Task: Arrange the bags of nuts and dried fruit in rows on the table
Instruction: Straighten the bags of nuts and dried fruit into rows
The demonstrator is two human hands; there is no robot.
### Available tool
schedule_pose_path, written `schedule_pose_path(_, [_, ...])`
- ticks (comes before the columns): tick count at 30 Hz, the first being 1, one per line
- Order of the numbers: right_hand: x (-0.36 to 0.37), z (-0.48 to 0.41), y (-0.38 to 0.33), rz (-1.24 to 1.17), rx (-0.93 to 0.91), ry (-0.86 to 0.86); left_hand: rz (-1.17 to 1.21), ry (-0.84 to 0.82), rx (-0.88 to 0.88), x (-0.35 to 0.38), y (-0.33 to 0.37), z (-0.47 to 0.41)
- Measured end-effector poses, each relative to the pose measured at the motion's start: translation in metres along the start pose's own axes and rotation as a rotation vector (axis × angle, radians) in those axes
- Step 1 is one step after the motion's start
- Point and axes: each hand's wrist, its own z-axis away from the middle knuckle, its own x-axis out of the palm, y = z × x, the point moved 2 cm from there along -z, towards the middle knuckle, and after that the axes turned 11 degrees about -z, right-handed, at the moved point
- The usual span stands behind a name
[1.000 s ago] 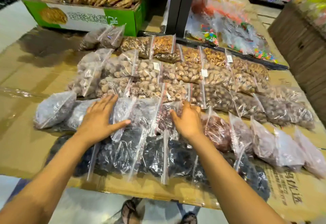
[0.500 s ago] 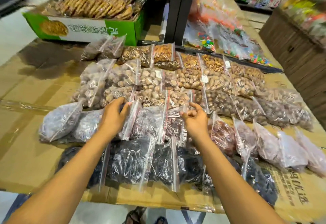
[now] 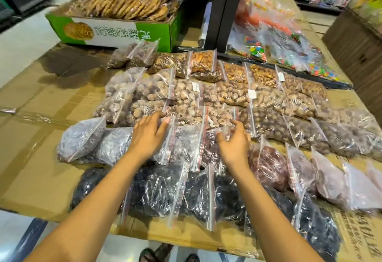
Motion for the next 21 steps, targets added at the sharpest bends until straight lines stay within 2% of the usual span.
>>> schedule_pose_path(3, [0.008, 0.02, -0.019, 0.179, -0.21, 0.004, 0.193, -0.044, 0.042, -0.014, -0.012, 0.02])
schedule_pose_path(8, [0.061, 0.053, -0.058, 0.28, -0.363, -0.205, 0.018, 0.154, 0.213, -0.084, -0.055, 0.041])
schedule_pose_path(11, [0.112, 0.065, -0.074, 0.357, -0.478, -0.206, 0.016, 0.119, 0.262, -0.119, -0.112, 0.032])
schedule_pose_path(14, [0.161, 0.067, -0.08, 0.513, -0.399, -0.267, 0.089, -0.051, 0.315, -0.128, -0.176, 0.013])
schedule_pose_path(18, [0.19, 0.061, -0.087, 0.683, -0.301, -0.106, 0.146, -0.233, 0.353, -0.105, -0.234, 0.004])
schedule_pose_path(21, [0.198, 0.07, -0.085, 0.716, -0.182, 0.001, 0.087, -0.299, 0.426, -0.086, -0.252, -0.001])
